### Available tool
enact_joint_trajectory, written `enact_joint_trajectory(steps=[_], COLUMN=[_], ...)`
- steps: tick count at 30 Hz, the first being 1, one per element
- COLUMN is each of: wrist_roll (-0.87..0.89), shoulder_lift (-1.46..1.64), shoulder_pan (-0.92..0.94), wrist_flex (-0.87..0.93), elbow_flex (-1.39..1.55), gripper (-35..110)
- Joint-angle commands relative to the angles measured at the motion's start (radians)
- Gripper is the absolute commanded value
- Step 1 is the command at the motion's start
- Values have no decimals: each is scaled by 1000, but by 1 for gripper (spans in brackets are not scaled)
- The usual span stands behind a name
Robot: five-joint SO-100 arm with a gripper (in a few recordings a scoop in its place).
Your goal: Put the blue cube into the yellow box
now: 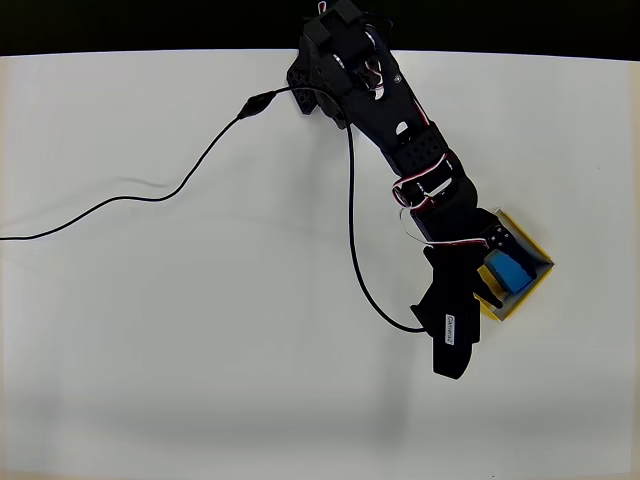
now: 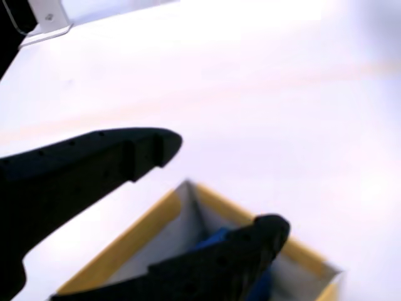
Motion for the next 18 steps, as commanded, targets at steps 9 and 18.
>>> enact_joint_trajectory(steps=[9,18], wrist_roll=[-86,-115], shoulder_lift=[433,592], shoulder_pan=[238,531], wrist_flex=[183,239], elbow_flex=[-11,199], gripper=[13,8])
